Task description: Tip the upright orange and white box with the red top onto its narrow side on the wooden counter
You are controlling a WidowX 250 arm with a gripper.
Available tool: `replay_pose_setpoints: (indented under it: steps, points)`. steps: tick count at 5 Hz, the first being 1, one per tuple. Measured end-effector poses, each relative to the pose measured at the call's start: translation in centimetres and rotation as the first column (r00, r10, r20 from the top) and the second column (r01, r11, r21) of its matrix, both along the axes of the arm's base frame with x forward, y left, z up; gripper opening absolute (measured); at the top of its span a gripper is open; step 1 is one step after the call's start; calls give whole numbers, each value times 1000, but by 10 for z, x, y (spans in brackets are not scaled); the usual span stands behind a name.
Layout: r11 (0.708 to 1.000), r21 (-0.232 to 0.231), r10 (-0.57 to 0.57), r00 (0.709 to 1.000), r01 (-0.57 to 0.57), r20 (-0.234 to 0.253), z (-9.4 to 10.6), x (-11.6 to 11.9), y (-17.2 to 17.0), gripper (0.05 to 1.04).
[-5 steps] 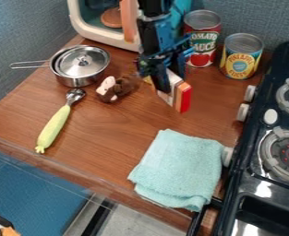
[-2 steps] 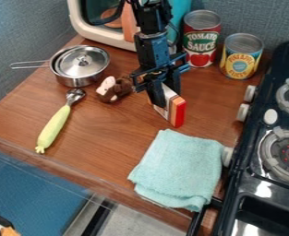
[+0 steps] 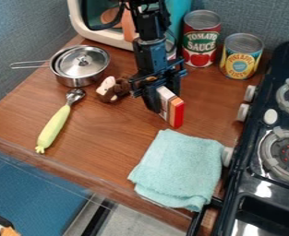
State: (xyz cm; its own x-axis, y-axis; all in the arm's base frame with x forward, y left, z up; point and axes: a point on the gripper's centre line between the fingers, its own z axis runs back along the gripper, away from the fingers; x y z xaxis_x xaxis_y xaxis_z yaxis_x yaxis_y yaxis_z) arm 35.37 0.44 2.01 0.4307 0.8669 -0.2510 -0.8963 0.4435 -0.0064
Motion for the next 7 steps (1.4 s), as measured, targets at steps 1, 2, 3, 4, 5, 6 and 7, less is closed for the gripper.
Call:
replay_pose_setpoints:
  steps: [1,2,3,4,5,6,7]
  points:
    - [1000,-11,4,1000,-5,-21,2,-2,-2,999]
    - [1000,-22,4,1000,-5,-29,13,-1,-7,1005]
    - [999,-46,-5,1000,4,-6,31,1,-14,1001]
    - [998,-37,-47,998,48,40,53,2,-24,1001]
    - [972,99,-225,961,211,160,92,2,-42,1001]
    - [865,291,-482,838,409,256,123,-3,-52,1001]
    - [738,377,-666,695,560,272,131,-18,-55,1001]
